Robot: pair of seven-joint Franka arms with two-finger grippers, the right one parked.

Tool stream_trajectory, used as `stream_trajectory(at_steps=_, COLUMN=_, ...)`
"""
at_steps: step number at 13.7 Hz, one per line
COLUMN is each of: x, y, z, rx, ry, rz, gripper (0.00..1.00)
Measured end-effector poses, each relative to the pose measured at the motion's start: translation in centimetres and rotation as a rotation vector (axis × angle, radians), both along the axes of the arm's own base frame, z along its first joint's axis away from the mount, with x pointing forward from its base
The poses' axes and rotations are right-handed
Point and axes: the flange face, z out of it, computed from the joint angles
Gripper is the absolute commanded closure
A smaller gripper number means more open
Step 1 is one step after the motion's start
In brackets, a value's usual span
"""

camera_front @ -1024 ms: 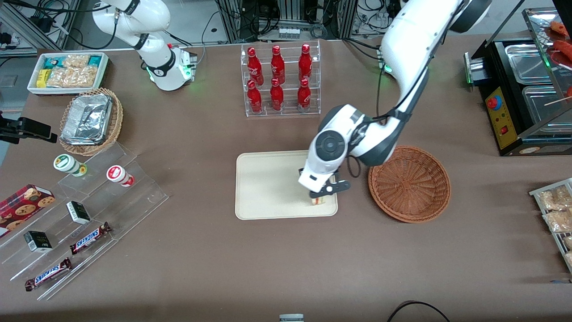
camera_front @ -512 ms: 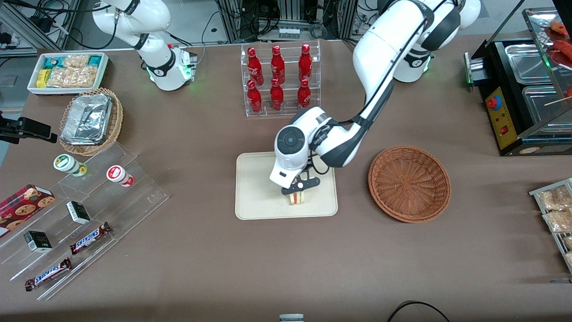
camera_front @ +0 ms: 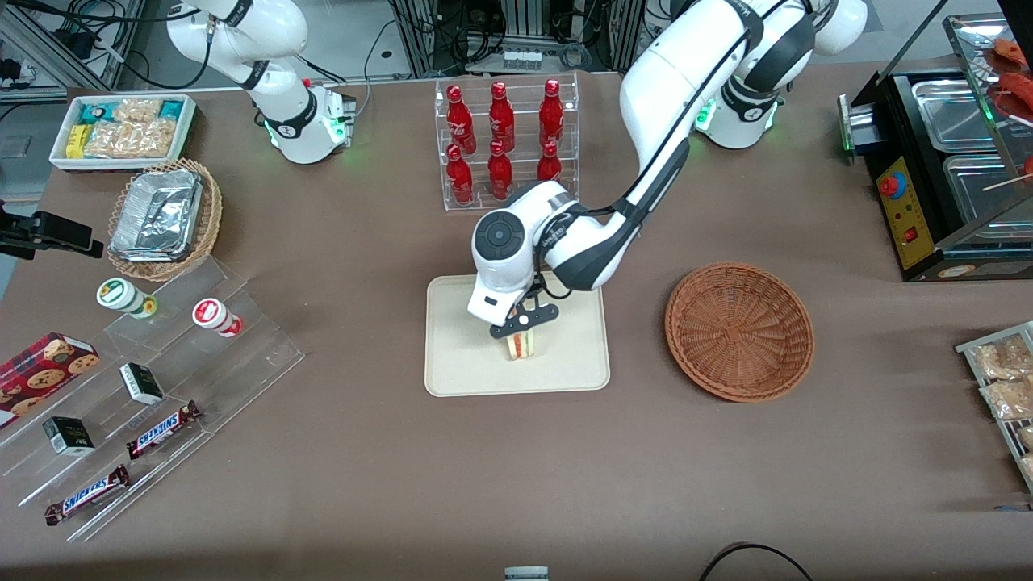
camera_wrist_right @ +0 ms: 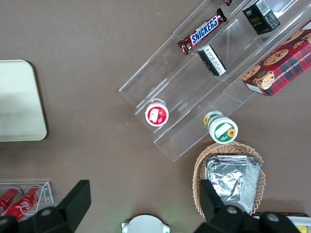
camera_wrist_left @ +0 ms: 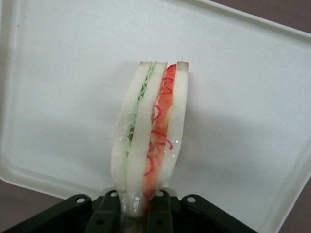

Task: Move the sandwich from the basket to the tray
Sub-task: 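Lower the sandwich onto the tray and open the left gripper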

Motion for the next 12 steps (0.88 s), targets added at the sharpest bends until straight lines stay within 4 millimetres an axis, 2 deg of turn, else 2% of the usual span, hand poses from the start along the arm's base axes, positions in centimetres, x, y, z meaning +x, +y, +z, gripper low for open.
stream_trajectory(at_steps=3, x=0.4, y=-0.1, z=-1.2, rx=0.015, ry=-0.008, rz=0.006, gripper=1.0)
stream_trajectory(at_steps=4, x=0.6, y=-0.1, z=-1.5, rx=0.016, ry=-0.009, rz=0.008, gripper=0.74)
stream_trajectory(at_steps=5, x=0.8, y=-0.2, z=-1.7, rx=0.014, ry=-0.01, rz=0.009, gripper=0.01)
stream_trajectory(at_steps=10, x=1.3, y=-0.4, z=-1.0, rx=0.001, ry=-0.022, rz=0.013, gripper=0.0)
stream_trajectory(at_steps=12, x=1.7, y=-0.5, z=0.3, rx=-0.008, ry=-0.033, rz=0.017, gripper=0.0)
